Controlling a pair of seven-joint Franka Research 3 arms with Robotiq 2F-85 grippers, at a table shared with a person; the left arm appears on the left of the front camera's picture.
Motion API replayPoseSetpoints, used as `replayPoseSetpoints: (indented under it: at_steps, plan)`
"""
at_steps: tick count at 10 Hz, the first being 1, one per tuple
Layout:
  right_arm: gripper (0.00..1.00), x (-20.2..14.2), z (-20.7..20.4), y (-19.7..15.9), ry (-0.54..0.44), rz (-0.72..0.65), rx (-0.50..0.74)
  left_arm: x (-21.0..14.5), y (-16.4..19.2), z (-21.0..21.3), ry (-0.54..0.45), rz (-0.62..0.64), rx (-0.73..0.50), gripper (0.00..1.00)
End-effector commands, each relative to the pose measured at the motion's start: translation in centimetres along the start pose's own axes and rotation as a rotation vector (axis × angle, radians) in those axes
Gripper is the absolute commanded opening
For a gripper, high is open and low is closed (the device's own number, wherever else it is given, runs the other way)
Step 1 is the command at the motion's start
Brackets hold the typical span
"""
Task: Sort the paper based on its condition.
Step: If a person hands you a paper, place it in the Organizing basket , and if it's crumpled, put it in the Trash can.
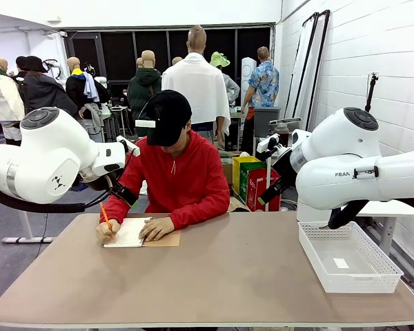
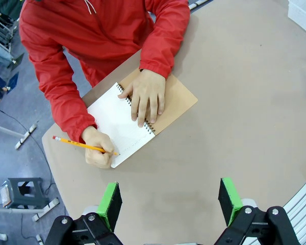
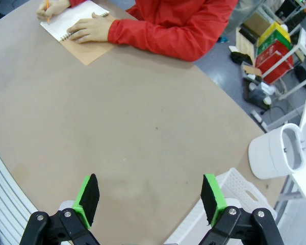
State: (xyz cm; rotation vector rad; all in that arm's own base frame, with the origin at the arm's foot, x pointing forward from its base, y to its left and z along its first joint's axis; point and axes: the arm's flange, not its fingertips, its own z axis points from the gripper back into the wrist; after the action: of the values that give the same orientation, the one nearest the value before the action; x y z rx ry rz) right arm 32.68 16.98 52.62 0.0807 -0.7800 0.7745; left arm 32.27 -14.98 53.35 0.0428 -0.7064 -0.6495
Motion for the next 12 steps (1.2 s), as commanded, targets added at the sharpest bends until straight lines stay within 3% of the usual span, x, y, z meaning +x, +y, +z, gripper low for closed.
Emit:
replayPoseSetpoints:
  at_steps: [1, 12]
  plan:
    - [1.00, -0.01, -0.03, 0.01, 0.001, -0.010, -0.001, 0.00, 0.01, 0.03, -0.001, -0.001, 0.000, 1.00]
    - [1.00, -0.01, -0.03, 0.01, 0.001, -0.010, -0.001, 0.00, 0.01, 0.03, -0.001, -0.001, 0.000, 1.00]
